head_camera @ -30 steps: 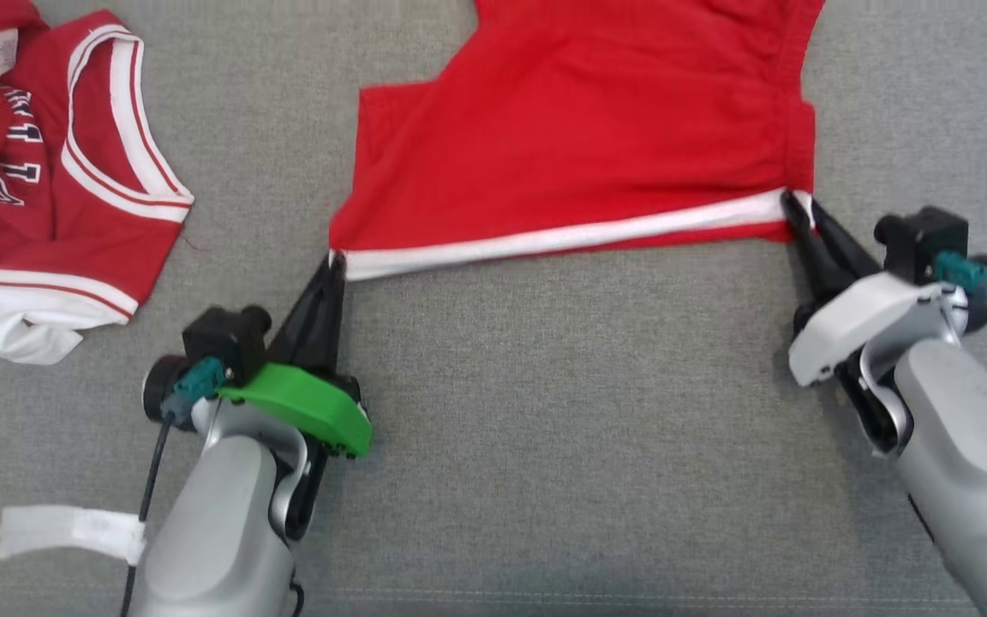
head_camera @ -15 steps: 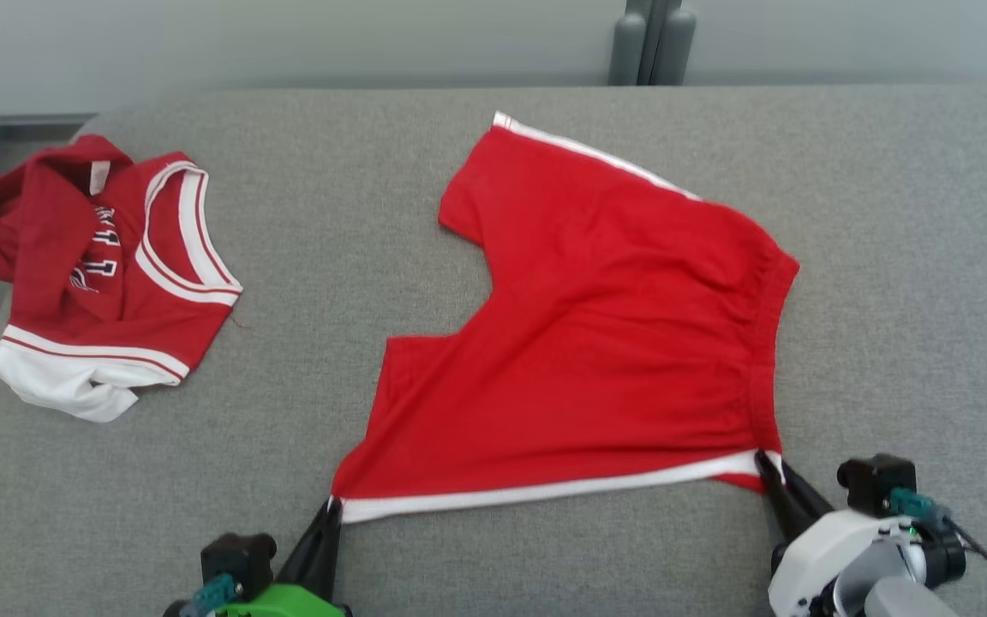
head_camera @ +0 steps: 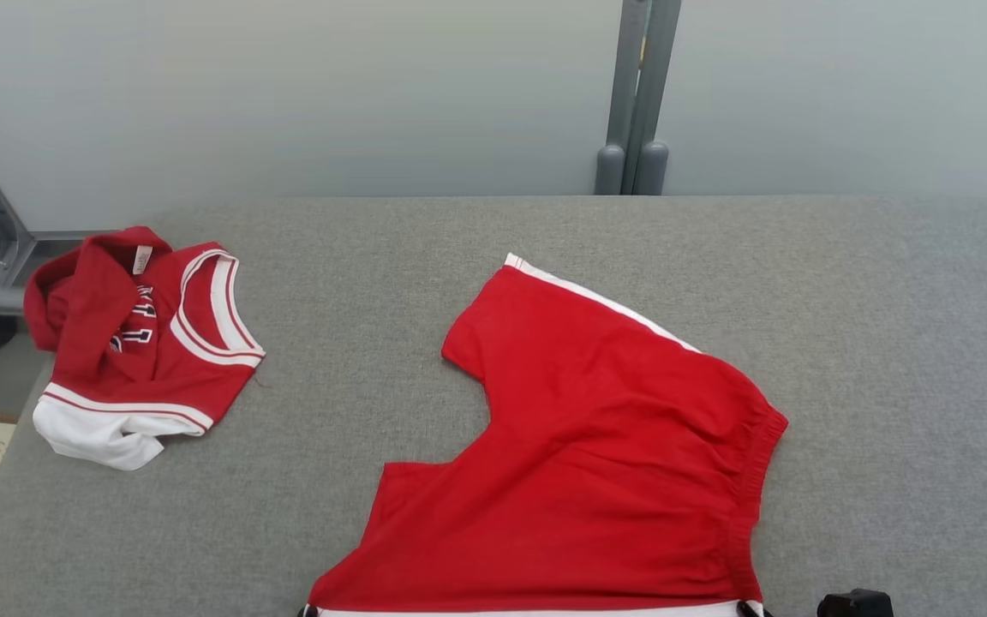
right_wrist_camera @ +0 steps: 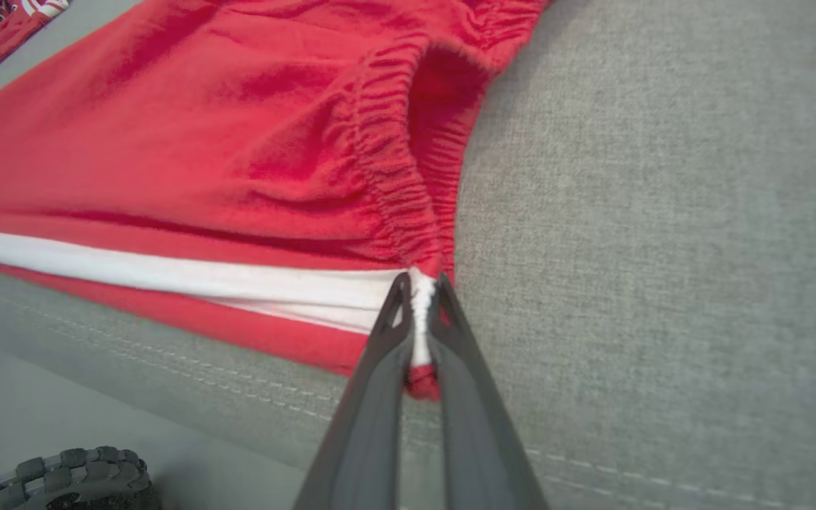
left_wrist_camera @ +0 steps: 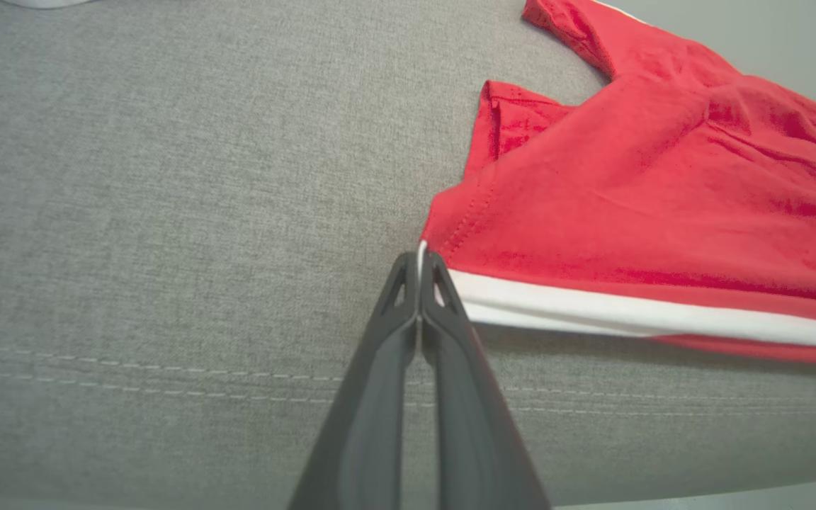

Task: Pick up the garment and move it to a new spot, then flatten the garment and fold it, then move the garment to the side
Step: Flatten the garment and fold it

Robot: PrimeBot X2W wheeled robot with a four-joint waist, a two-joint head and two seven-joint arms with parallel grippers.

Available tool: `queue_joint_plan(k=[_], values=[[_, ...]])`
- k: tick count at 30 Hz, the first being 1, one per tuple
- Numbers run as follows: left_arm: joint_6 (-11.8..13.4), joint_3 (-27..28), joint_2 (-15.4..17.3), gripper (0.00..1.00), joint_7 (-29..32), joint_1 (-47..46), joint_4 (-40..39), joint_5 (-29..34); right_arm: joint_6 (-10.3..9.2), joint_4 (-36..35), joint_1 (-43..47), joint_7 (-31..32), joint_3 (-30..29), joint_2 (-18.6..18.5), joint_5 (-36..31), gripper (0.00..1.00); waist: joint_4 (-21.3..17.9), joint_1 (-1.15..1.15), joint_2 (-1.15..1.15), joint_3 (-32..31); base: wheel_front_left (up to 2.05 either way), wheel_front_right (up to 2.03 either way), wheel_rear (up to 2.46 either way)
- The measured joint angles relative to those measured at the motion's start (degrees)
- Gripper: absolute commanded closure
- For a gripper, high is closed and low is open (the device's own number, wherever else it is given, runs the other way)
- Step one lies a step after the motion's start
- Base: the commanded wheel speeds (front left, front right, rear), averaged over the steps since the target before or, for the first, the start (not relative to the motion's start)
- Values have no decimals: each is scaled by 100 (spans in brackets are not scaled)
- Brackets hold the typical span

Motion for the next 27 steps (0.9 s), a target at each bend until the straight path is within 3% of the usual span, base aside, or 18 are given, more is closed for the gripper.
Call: queue_joint_plan(k=[8,16,27], values=[[0,82,146,100,1,-235,-447,212,-3,-922,47,9,-365,-21,-36,100,-113,0,0,54,0,0,0],[0,-320,410,100,0,-1666,-472,210,-5,-1078,-626,9,-894,255,-126,100,-231,0,0,453,0,0,0],[1,-768,511,100,0,-3742,412,151,-7,-1047,-1722,9,-1584,811,-66,100,-605,0,0,1424,0,0,0]])
